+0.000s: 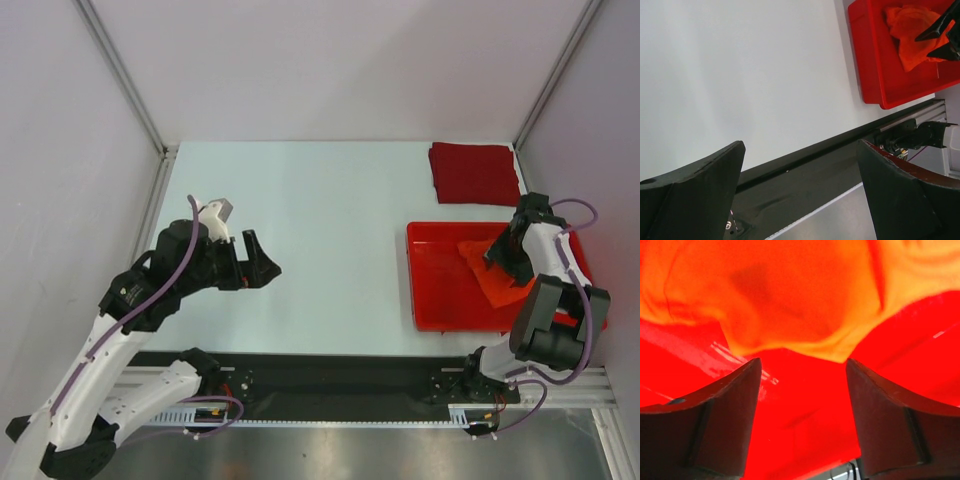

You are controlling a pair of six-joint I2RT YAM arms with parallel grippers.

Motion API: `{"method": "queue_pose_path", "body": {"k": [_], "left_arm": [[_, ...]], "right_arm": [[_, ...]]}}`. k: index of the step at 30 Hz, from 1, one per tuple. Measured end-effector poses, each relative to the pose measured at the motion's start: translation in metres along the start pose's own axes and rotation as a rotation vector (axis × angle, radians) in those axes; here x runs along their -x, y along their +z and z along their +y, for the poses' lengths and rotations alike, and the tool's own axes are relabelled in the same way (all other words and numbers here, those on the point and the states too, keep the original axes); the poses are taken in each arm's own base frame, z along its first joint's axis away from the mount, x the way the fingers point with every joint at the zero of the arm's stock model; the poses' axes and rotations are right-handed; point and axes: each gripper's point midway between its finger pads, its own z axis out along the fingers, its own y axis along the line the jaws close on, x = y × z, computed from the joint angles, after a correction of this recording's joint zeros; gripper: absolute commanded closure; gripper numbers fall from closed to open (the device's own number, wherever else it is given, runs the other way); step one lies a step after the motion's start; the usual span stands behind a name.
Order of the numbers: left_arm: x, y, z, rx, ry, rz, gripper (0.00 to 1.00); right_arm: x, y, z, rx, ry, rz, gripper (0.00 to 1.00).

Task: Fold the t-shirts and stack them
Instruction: Grab the tshirt from the pile, then move the tshirt to the center of the board

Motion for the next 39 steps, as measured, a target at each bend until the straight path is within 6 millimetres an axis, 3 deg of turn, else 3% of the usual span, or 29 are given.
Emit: {"method": "queue_pose_path", "body": {"k": [9,10,13,18,21,25,29,34,39], "left_arm": [[-0.004,0.001,0.003,0.013,0.011,0.021,0.01],[-0.003,0.000,0.002,0.012,0.011,0.020,0.01],[-0.002,-0.001,0.002,0.009,0.011,0.016,0.01],[-0.002,-0.003,0.001,0.004,0.009,0.011,0.02],[-0.002,-0.003,0.000,0.002,0.005,0.008,0.02],[0.000,-0.003,0.000,-0.001,0.000,0.001,0.02],[0.003,-0.005,0.000,0.005,-0.011,-0.019,0.03],[0.018,-0.020,0.000,0.007,-0.020,-0.117,0.04],[0.042,-0.049,-0.008,-0.030,-0.044,-0.263,0.06]], "right_arm": [[0.023,0.023,0.014,0.023,0.054,-0.078,0.65],[0.022,0.026,0.014,0.022,0.055,-0.083,0.80],[0.019,0.031,0.011,0.016,0.049,-0.084,1.00],[0.017,0.028,0.018,0.030,0.031,-0.091,1.00],[0.018,0.009,0.036,0.072,-0.015,-0.116,1.00],[0.034,-0.053,0.072,0.189,-0.084,-0.229,1.00],[0.045,-0.160,0.116,0.388,-0.192,-0.448,1.00],[0.026,-0.311,0.149,0.747,-0.251,-0.637,1.00],[-0.028,-0.424,0.179,1.112,-0.361,-0.662,1.00]]}}
